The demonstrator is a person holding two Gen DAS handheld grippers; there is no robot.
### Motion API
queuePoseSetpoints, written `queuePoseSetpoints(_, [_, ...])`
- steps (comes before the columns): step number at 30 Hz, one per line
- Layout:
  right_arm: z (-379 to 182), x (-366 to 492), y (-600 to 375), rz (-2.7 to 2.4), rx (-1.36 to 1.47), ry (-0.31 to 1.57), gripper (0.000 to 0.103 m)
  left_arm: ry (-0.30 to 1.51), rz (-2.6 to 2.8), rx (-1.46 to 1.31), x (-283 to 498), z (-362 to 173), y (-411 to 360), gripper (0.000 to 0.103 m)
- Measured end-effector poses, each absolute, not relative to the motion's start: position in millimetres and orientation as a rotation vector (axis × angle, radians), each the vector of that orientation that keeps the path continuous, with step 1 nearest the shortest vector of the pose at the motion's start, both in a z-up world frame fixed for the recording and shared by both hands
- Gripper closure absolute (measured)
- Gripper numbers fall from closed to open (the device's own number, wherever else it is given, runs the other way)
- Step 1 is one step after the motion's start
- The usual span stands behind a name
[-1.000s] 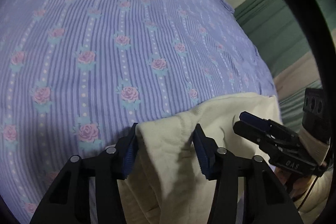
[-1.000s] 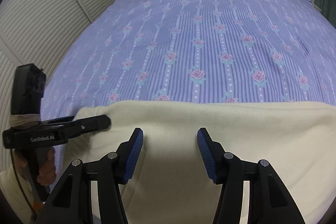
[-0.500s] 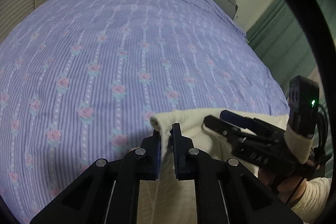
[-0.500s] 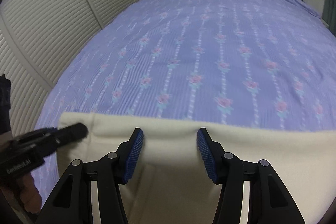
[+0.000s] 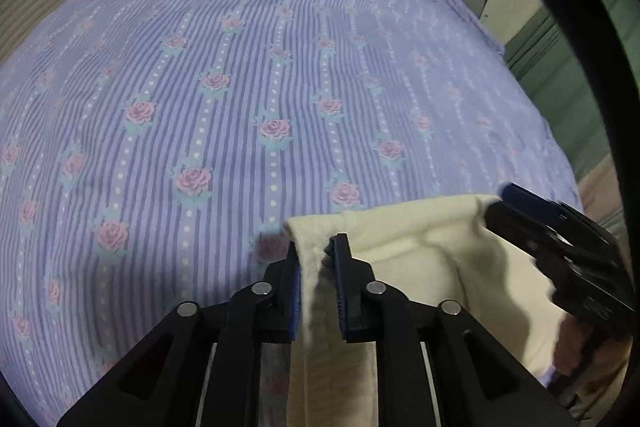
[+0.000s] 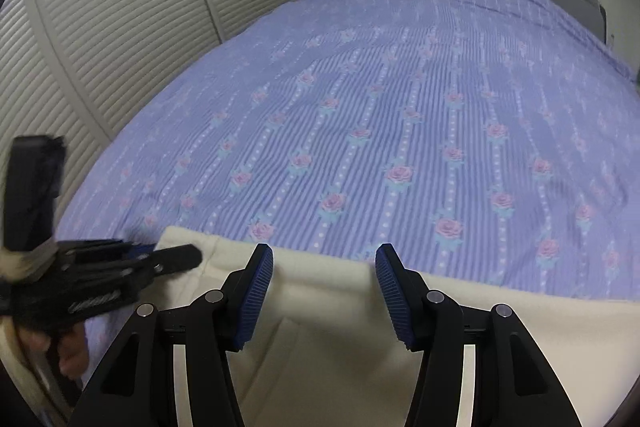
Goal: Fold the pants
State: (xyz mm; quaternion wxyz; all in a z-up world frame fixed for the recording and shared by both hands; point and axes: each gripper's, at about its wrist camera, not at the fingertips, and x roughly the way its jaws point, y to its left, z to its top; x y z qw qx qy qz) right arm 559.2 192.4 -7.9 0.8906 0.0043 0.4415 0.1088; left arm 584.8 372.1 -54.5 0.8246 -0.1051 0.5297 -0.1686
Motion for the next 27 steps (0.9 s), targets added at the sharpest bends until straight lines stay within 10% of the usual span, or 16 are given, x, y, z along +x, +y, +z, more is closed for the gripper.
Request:
queuePoseSetpoints(3, [-2.4,547.8,176.0,0.198,0.05,0.913,0.048,1.102,-0.255,-0.095,582.0,-44.6,356.4,0.051])
queuePoseSetpoints(6, [6.3,532.1,160.8,0.172,0.07,0.896,0.048,0.998,-0.123,0.018,566.2,-18.8,359.9,0.043])
queuePoseSetpoints(27, [13.3,331.3,102.7,0.263,0.049,1.102,0.048,1.03,-0.184,0.024,349.9,26.2,273.8,0.038])
